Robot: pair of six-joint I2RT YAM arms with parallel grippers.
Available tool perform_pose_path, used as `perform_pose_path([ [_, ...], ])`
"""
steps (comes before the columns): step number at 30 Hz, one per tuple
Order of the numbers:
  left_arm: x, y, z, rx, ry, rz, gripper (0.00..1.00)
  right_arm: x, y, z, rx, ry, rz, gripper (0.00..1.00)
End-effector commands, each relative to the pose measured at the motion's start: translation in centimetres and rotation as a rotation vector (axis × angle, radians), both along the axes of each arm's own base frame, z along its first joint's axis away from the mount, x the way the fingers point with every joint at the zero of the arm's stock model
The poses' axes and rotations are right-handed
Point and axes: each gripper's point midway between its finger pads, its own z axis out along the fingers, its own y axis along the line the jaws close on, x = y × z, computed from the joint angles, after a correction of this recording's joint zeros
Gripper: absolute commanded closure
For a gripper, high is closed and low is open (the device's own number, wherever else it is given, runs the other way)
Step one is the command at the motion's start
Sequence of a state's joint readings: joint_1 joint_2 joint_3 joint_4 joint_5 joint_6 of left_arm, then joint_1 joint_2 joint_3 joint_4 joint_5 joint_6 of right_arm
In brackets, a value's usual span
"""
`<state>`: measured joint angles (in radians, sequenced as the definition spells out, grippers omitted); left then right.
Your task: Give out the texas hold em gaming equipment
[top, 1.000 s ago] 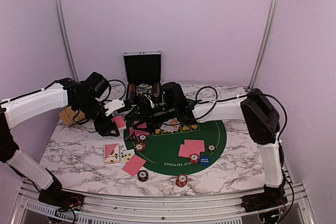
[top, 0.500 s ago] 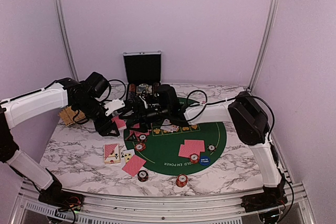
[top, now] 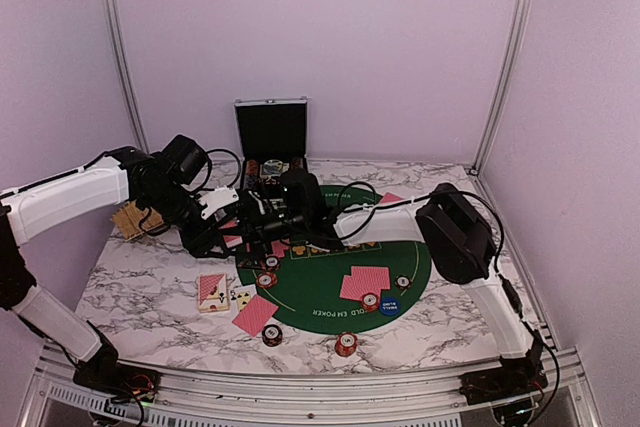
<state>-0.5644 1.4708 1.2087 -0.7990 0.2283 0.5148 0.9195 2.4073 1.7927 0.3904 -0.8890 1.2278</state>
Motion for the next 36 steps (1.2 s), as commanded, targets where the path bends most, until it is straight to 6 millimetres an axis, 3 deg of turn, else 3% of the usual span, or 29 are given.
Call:
perform_pose_path([
  [1, -0.4, -0.2, 1.0, -0.025, 0.003, -0.009, 1.00, 0.3, 1.0, 1.1, 0.023, -0.017, 0.002, 0.17],
  [6, -0.4, -0.4, 1.4, -0.036, 0.000, -0.013, 1.00, 1.6, 0.3, -1.1, -0.047, 0.017, -0.059, 0.18],
  [19, -0.2, -0.2, 1.6, -0.030, -0.022, -0.015, 1.00, 2.5, -2.1, -0.2, -0.059, -0.005, -0.093, 0.25],
  [33, -0.2, 0.4, 1.0, 0.000, -0.026, -0.006, 1.00, 2.4, -4.0, 2.2, -0.017, -0.015, -0.083, 0.63],
  [36, -0.1, 0.7, 0.7, 0.009, -0.021, -0.001, 1.00, 2.4, -4.6, 2.7, -0.013, -0.025, -0.089, 0.66],
])
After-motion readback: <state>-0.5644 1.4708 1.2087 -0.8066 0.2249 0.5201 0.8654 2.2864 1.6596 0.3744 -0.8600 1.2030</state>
